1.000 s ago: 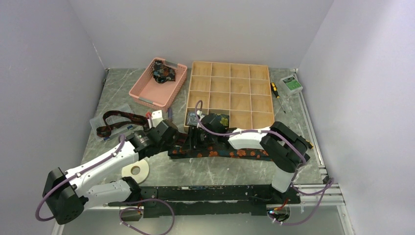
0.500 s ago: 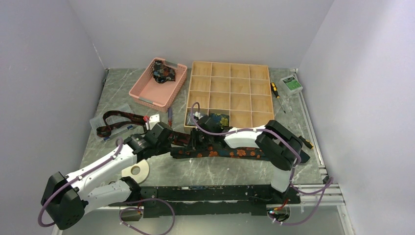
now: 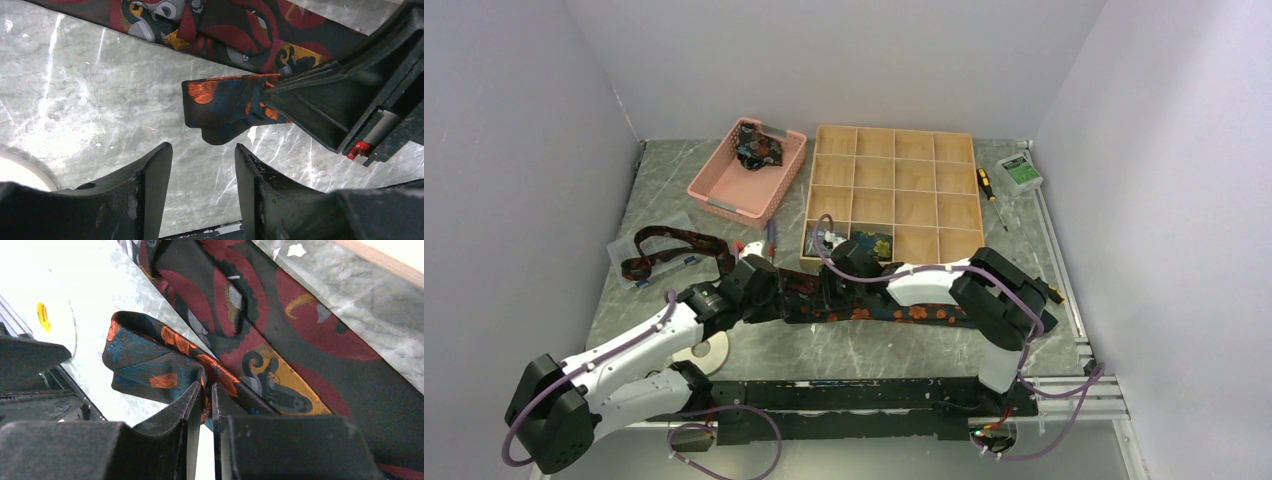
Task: Roll the ties
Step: Roll the tie at the center of the board.
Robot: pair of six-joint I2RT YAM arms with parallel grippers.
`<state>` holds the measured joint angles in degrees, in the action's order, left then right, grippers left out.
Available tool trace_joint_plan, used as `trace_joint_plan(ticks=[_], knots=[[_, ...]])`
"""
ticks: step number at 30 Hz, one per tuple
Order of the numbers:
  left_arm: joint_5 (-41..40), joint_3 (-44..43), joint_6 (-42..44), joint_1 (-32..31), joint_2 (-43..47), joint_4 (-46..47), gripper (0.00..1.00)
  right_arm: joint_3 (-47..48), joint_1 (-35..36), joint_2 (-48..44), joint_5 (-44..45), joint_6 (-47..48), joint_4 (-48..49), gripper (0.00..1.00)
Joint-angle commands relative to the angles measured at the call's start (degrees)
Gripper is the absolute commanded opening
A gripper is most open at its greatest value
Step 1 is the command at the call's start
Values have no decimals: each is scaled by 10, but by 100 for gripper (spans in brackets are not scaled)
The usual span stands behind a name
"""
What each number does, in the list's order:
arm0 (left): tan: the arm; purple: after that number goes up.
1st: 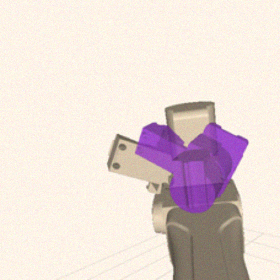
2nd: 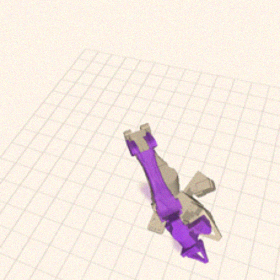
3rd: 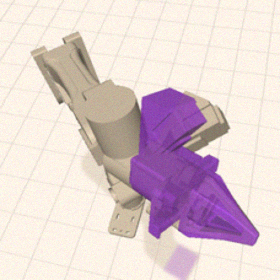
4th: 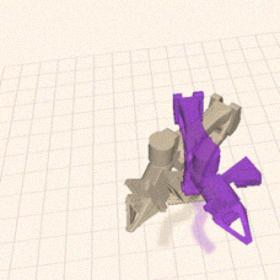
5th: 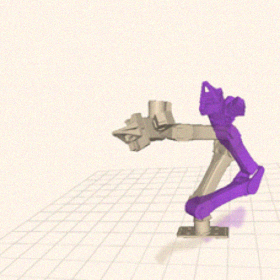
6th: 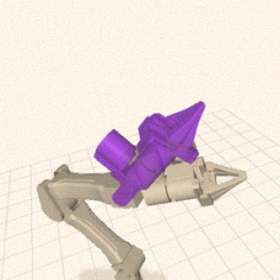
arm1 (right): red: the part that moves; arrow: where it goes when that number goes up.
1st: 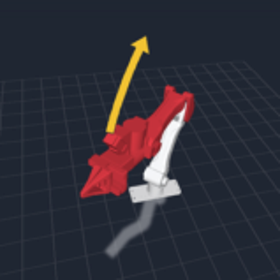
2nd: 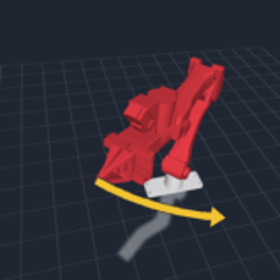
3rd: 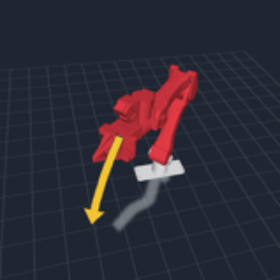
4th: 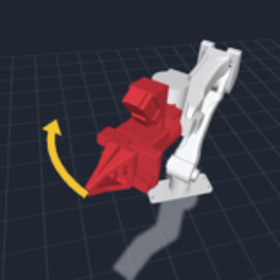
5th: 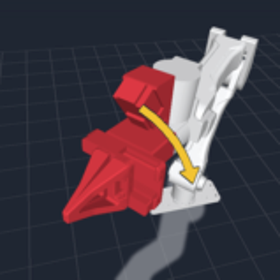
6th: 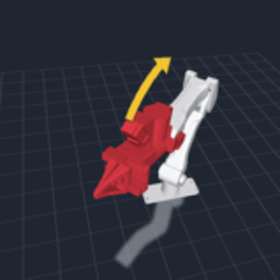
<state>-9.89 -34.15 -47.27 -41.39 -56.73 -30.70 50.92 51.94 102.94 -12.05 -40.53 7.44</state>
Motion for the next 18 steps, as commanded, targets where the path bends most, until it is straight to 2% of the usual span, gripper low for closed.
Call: trace_joint_plan(ticks=[1,5,8,12,18], knots=[[9,5,-14,17,12,22,57,-18,1,-21,9,42,15,17],[70,23,0,59,23,60,59,-26,4,-17,1,53,28,17],[101,30,29,65,33,90,57,-24,4,-11,-13,51,34,18],[91,41,30,66,44,98,57,-11,13,-5,-21,49,37,19],[67,60,-13,84,31,92,60,8,27,11,-27,58,43,20]])
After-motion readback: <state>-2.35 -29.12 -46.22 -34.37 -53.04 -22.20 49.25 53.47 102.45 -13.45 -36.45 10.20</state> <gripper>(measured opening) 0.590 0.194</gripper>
